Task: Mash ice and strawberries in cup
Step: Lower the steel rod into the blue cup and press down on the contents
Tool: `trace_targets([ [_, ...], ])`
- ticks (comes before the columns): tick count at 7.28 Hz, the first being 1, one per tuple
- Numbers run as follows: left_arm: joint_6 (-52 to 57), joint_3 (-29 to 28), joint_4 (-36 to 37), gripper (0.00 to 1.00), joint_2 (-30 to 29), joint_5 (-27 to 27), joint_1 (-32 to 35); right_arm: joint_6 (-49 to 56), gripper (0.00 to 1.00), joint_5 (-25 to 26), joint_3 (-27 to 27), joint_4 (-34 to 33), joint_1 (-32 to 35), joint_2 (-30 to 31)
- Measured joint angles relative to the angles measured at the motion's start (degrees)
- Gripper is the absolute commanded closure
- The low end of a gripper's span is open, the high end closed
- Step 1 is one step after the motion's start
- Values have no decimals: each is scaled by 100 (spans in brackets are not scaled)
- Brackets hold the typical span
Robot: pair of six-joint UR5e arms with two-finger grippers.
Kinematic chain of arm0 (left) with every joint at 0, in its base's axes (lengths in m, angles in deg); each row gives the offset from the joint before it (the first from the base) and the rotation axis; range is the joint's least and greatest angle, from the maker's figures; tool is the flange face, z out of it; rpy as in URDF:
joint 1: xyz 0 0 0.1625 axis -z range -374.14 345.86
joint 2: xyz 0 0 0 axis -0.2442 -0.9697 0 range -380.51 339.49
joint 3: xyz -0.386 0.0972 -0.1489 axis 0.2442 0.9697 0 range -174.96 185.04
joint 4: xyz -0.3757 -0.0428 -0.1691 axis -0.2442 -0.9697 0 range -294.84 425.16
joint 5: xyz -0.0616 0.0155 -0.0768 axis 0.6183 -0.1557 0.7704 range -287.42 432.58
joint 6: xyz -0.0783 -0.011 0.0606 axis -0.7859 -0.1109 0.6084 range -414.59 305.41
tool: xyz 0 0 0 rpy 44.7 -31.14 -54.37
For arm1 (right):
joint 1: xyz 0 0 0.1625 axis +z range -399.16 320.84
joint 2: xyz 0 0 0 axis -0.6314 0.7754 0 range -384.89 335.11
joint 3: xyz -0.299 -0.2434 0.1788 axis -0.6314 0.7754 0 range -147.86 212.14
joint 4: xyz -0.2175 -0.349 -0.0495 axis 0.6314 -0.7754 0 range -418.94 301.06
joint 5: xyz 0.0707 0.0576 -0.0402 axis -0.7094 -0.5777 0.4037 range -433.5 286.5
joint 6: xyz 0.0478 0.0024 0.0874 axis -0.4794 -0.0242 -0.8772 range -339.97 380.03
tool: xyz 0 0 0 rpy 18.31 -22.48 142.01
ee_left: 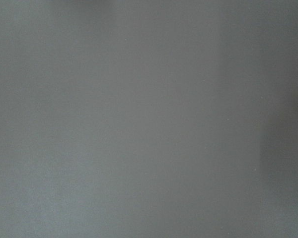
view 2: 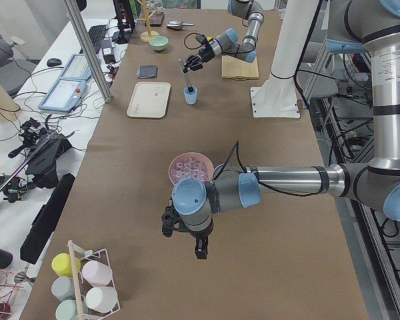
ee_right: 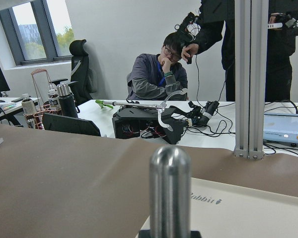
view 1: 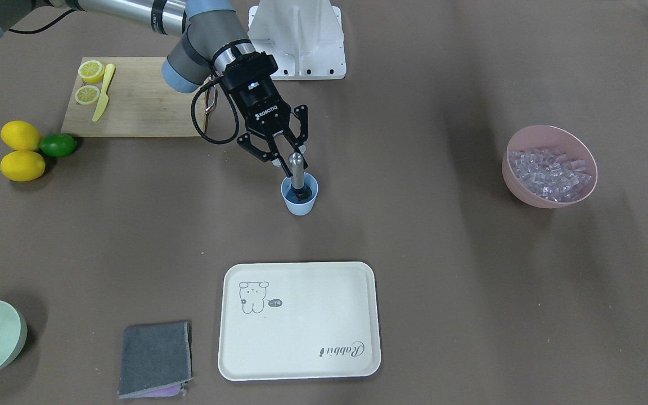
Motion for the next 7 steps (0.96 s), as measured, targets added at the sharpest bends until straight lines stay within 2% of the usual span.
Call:
trace_targets([
  [2,15,16,-6,0,34,6,0,47,100,-250,-486,-503,140,-45],
  [3,18,23,-6,0,38,6,0,28,100,-294,-562,-608,162,-5],
  [7,20,53,-7,0,66,7,0,7,100,-260,262,393,67,102],
])
